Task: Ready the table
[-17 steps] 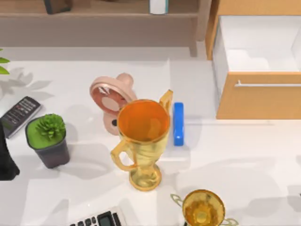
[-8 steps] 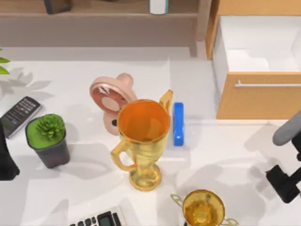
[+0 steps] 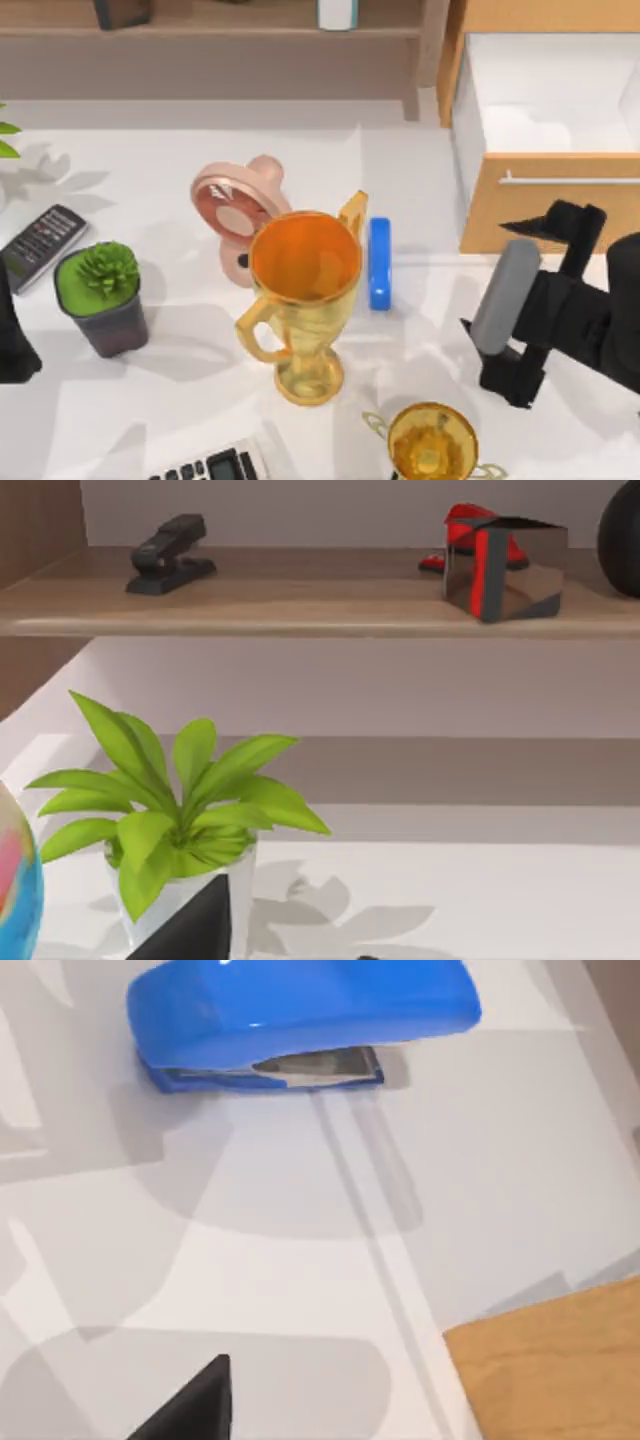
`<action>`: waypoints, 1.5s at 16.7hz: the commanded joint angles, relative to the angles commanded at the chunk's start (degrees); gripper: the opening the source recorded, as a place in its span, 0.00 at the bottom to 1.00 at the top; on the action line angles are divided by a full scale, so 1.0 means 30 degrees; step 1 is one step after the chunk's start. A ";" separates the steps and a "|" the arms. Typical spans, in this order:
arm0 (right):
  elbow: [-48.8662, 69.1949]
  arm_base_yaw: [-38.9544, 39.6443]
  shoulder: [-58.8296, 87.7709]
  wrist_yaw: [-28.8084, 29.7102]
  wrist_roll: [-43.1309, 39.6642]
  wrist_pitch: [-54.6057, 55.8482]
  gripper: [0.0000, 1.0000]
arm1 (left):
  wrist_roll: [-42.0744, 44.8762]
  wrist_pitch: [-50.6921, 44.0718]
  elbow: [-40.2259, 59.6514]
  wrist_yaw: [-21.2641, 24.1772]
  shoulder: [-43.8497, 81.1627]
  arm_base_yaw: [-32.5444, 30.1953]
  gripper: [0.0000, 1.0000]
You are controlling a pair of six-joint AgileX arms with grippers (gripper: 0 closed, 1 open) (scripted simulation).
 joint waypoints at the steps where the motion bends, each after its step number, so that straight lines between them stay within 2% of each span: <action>1: -0.0272 0.0284 0.0651 0.0327 -0.0937 0.1834 1.00 | 0.0000 0.0000 0.0000 0.0000 0.0000 0.0000 1.00; 8: -0.1898 0.0104 0.4958 0.3877 -0.6613 1.2583 1.00 | 0.0000 0.0000 0.0000 0.0000 0.0000 0.0000 1.00; 14: -0.2510 -0.1598 0.7679 0.7328 -1.0950 1.8768 1.00 | 0.0000 0.0000 0.0000 0.0000 0.0000 0.0000 1.00; 18: -0.2564 -0.2347 0.8270 0.8595 -1.2736 2.0724 1.00 | 0.0000 0.0000 0.0000 0.0000 0.0000 0.0000 1.00; 25: -0.2443 -0.2377 0.8398 0.8675 -1.2883 2.0789 1.00 | 0.0000 0.0000 0.0000 0.0000 0.0000 0.0000 1.00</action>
